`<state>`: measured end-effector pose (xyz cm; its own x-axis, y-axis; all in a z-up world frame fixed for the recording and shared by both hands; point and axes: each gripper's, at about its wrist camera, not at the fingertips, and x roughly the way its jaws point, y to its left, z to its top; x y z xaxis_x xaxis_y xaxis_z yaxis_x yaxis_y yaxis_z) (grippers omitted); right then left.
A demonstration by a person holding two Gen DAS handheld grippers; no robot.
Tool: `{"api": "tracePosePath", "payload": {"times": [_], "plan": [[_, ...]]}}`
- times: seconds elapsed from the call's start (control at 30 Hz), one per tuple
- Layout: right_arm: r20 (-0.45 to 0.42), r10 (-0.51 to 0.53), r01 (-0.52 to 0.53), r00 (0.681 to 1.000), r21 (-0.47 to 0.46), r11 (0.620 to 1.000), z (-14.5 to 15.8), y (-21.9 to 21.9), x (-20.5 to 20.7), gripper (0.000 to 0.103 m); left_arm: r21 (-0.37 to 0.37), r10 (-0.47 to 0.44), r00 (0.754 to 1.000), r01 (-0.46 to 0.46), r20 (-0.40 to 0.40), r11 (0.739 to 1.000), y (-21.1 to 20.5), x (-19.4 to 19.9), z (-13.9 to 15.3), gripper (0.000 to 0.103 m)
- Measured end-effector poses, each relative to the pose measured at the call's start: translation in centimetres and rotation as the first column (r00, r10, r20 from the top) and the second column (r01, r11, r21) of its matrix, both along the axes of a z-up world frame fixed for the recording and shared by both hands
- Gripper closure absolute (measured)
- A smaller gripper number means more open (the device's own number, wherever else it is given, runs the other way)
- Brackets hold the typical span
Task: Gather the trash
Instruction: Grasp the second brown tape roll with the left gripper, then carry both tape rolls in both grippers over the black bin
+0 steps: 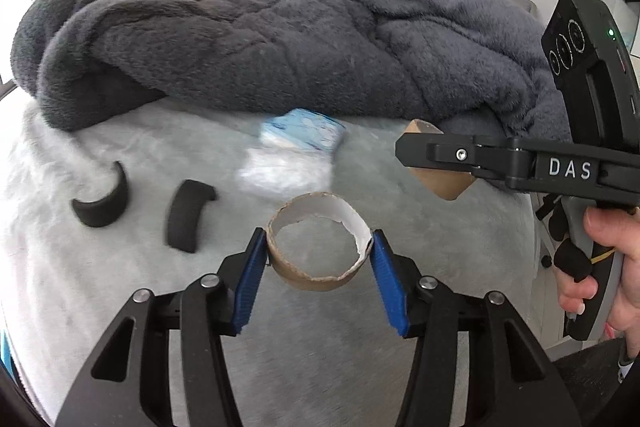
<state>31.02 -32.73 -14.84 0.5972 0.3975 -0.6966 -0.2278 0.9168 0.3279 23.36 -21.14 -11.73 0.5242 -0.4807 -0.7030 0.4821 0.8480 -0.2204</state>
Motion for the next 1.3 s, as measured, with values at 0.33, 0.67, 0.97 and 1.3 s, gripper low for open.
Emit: {"api": "tracePosePath", "payload": {"times": [0.33, 0.67, 0.97, 1.3], "plan": [[0.024, 0.062, -0.062, 0.998, -0.005, 0.998, 1.4, 5.3, 0.9, 0.058, -0.017, 0.108, 0.994, -0.108, 0.02, 0.994, 6.5, 0.0, 1.8, 0.048], [0.053, 0.142, -0.141, 0.988, -0.016, 0.99, 2.5, 12.3, 1.7, 0.058, 0.022, 0.197, 0.98, -0.198, 0.044, 0.98, 13.1, -0.8, 2.9, 0.047], [0.065, 0.221, -0.22, 0.973, -0.022, 0.975, 2.9, 18.4, 2.2, 0.058, 0.076, 0.295, 0.955, -0.296, 0.019, 0.952, 18.9, -1.0, 2.3, 0.047], [0.072, 0.315, -0.315, 0.946, -0.019, 0.949, 3.0, 25.3, 2.0, 0.058, 0.149, 0.382, 0.923, -0.372, -0.049, 0.916, 24.3, -1.8, 0.1, 0.047]]}}
